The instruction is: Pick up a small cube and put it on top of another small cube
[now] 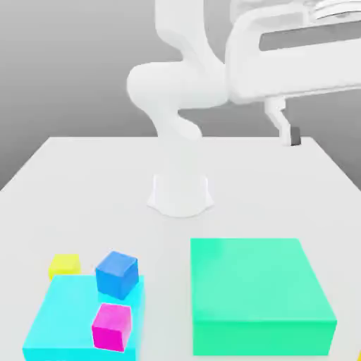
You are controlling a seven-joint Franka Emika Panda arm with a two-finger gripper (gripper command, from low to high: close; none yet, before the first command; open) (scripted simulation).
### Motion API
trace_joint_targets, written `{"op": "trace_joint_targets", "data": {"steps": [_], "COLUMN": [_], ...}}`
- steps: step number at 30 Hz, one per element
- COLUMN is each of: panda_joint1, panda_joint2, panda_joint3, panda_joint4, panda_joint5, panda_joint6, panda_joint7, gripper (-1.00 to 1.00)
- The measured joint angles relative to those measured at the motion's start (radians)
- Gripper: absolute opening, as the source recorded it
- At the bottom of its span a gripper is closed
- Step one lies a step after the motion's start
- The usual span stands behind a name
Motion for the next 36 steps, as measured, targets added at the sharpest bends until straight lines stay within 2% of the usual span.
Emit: {"op": "trace_joint_targets", "data": {"steps": [8,15,19,20,26,30,36], "panda_joint1": [0.103,0.226,0.26,0.263,0.265,0.253,0.106], "panda_joint2": [0.294,0.549,0.693,0.714,0.724,0.623,0.405], "panda_joint3": [0.015,-0.011,-0.037,-0.041,-0.043,-0.027,-0.064], "panda_joint4": [0.066,0.125,0.16,0.165,0.168,0.142,-0.019], "panda_joint5": [-0.093,-0.173,-0.203,-0.206,-0.206,-0.185,-0.139], "panda_joint6": [0.049,0.09,0.179,0.194,0.203,0.127,0.075], "panda_joint7": [0.165,0.305,0.336,0.339,0.338,0.325,0.163], "gripper": [0.0,0.0,0.0,-1.0,-1.0,-1.0,-1.0]}}
